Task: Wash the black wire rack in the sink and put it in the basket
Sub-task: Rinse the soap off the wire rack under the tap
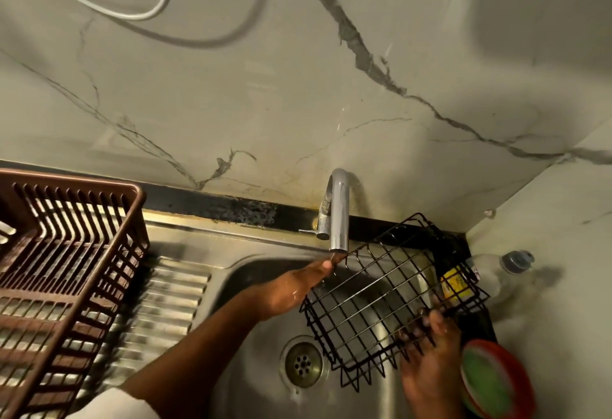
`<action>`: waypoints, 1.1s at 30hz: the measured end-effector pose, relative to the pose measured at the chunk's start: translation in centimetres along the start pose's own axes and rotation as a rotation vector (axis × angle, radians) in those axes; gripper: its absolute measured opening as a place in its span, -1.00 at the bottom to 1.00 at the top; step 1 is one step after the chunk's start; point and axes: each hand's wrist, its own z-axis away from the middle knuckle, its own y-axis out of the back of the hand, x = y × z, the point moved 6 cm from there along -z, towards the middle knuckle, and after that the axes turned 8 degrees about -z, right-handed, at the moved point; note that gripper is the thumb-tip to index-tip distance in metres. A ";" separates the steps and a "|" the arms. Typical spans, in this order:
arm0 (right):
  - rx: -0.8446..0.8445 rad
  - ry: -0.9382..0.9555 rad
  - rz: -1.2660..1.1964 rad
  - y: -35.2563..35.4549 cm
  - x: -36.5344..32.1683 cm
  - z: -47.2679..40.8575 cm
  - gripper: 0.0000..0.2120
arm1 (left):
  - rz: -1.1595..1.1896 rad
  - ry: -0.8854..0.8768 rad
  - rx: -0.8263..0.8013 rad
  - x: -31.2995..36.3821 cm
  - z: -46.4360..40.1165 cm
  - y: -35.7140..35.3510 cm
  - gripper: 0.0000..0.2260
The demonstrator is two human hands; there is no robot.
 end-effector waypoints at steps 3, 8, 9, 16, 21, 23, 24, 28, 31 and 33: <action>-0.004 -0.006 0.047 -1.1 0.8 1.0 -0.41 | -0.087 0.021 -0.012 2.4 -0.1 -0.4 -0.28; -0.078 -0.053 0.094 -2.2 3.0 2.5 -0.42 | -0.139 -0.167 -0.024 7.1 -2.0 -2.2 -0.52; -0.083 -0.062 0.077 -2.2 3.3 2.8 -0.36 | -0.190 -0.187 -0.008 8.0 -2.4 -2.7 -0.53; 0.062 -0.073 0.110 -3.7 1.7 2.8 -0.57 | -0.701 -0.303 0.272 7.4 -2.4 -1.5 -0.50; 0.064 -0.016 0.206 -5.0 -0.1 3.7 -0.70 | -1.213 -0.560 0.302 5.4 3.3 -1.8 -0.42; 0.022 -0.030 0.221 -5.4 0.4 4.1 -0.53 | -1.309 -0.617 0.355 5.3 4.5 -2.1 -0.41; 0.011 -0.035 0.237 -5.7 0.7 4.4 -0.45 | -1.316 -0.597 0.343 5.5 4.3 -2.3 -0.39; -0.121 0.046 0.402 -7.6 1.2 5.3 -0.40 | -1.247 -0.606 0.344 8.9 1.6 -2.7 -0.36; -0.082 -0.019 0.480 -6.8 2.7 5.9 -0.38 | -1.231 -0.671 0.396 10.9 -1.1 -2.2 -0.44; -0.022 -0.029 0.423 -6.5 2.8 6.0 -0.40 | -1.254 -0.735 0.389 10.9 -1.6 -2.8 -0.48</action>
